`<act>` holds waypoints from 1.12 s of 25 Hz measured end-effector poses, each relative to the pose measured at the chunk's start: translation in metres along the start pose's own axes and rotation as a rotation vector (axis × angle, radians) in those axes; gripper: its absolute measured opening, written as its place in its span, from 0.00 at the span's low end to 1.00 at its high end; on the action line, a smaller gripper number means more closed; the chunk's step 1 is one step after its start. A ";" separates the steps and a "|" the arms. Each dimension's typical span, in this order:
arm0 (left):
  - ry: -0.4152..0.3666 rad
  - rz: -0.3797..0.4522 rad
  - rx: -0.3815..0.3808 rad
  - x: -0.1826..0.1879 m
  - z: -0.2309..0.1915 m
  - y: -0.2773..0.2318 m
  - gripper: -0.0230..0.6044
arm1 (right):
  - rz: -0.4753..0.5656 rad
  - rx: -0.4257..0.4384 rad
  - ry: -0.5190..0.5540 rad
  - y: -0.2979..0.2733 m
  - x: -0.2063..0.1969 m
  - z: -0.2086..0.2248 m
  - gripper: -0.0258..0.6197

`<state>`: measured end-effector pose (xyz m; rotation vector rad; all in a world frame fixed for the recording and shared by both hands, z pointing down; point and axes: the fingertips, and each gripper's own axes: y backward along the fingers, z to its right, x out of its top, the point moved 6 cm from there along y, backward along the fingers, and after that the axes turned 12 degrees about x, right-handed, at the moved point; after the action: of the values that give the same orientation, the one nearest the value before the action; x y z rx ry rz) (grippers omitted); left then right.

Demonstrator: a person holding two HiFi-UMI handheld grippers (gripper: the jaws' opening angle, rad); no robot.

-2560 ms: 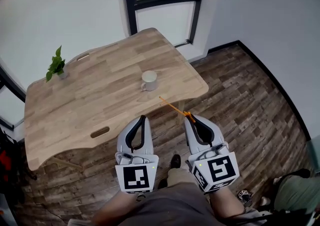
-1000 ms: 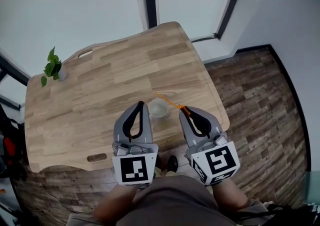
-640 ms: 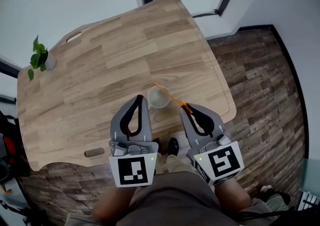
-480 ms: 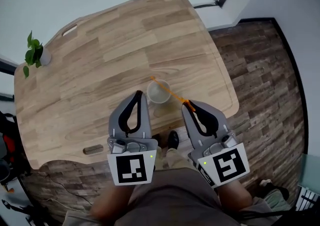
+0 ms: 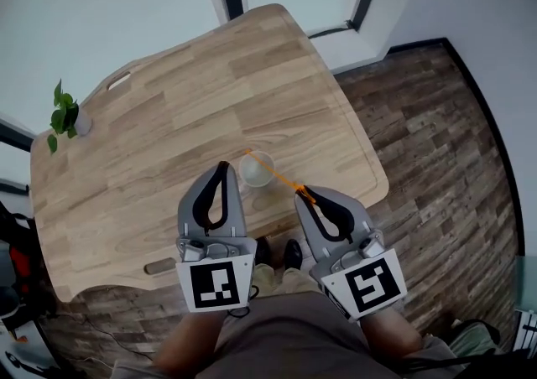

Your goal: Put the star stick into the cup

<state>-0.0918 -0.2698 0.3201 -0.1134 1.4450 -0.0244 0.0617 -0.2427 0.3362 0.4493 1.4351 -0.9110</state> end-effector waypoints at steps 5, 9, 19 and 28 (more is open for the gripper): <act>-0.015 0.003 -0.002 0.003 0.004 0.010 0.04 | -0.026 0.004 -0.004 0.010 -0.005 0.001 0.11; -0.010 -0.010 -0.005 -0.003 0.005 0.013 0.04 | -0.055 0.012 -0.017 0.008 -0.013 0.001 0.11; -0.001 -0.083 -0.013 -0.030 0.001 0.000 0.04 | -0.145 0.046 -0.048 -0.026 -0.038 0.012 0.11; 0.002 -0.138 -0.015 -0.053 -0.008 -0.010 0.04 | -0.173 0.019 -0.077 -0.038 -0.056 0.025 0.12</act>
<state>-0.1060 -0.2760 0.3720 -0.2253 1.4375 -0.1272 0.0550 -0.2702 0.4023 0.3046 1.4115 -1.0698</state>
